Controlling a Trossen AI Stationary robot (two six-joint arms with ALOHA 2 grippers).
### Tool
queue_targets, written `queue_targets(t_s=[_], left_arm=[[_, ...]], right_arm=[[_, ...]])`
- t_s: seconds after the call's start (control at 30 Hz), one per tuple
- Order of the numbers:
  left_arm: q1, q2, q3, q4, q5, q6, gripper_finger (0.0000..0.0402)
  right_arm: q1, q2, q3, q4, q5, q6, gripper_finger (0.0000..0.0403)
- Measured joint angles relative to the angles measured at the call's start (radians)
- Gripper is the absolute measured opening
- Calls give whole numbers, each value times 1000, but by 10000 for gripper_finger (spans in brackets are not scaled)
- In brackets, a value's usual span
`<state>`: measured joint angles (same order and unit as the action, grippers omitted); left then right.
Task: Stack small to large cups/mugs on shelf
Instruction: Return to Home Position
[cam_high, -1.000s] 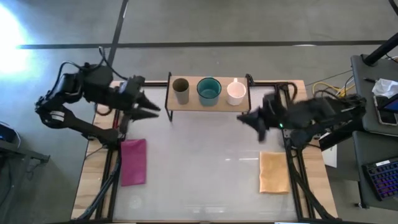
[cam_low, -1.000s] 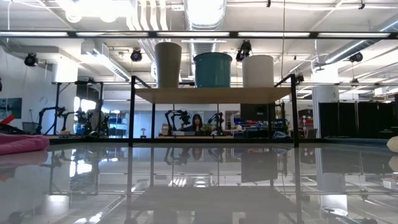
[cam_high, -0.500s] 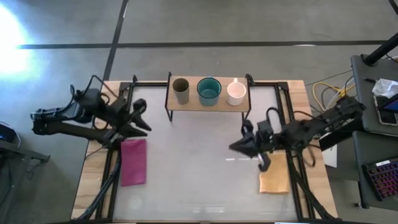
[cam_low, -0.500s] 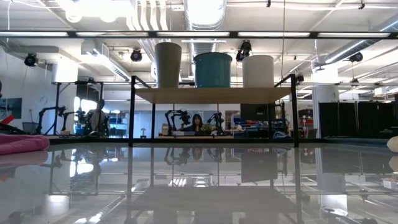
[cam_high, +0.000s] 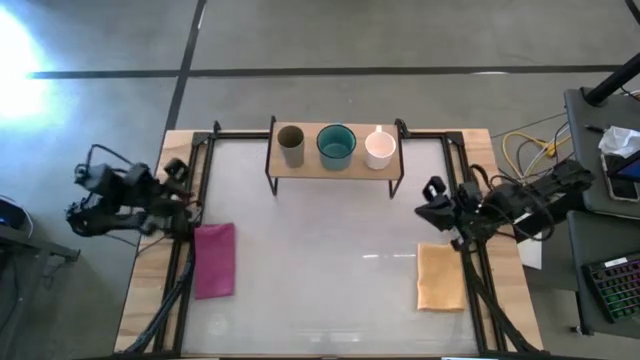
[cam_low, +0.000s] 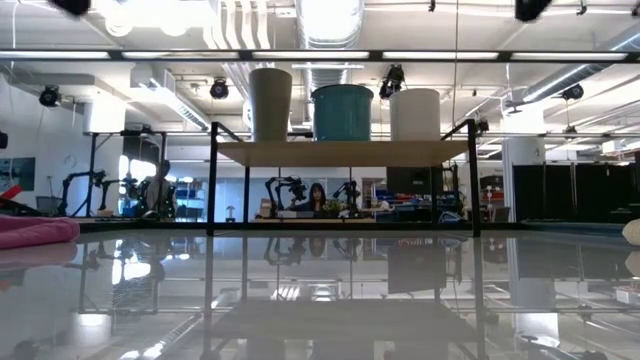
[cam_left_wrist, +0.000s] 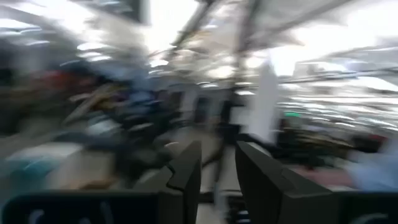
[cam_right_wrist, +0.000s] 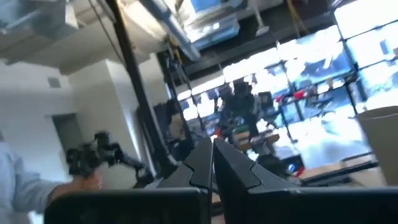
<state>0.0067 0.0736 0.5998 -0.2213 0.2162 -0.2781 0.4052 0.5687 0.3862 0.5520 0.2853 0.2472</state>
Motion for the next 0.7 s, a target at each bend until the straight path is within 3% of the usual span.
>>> queue_targets(t_s=[0.13,0.43,0.7], left_arm=[[0,-43,-56,-161,-223,-47,84],[0,12,-163,-11,-218,-34,84],[0,-44,-253,-149,-241,-83,84]], right_arm=[[0,-136,-137,48,2,-12,9],[0,-350,-354,146,-31,-81,9],[0,-510,-377,-17,-38,-166,9]])
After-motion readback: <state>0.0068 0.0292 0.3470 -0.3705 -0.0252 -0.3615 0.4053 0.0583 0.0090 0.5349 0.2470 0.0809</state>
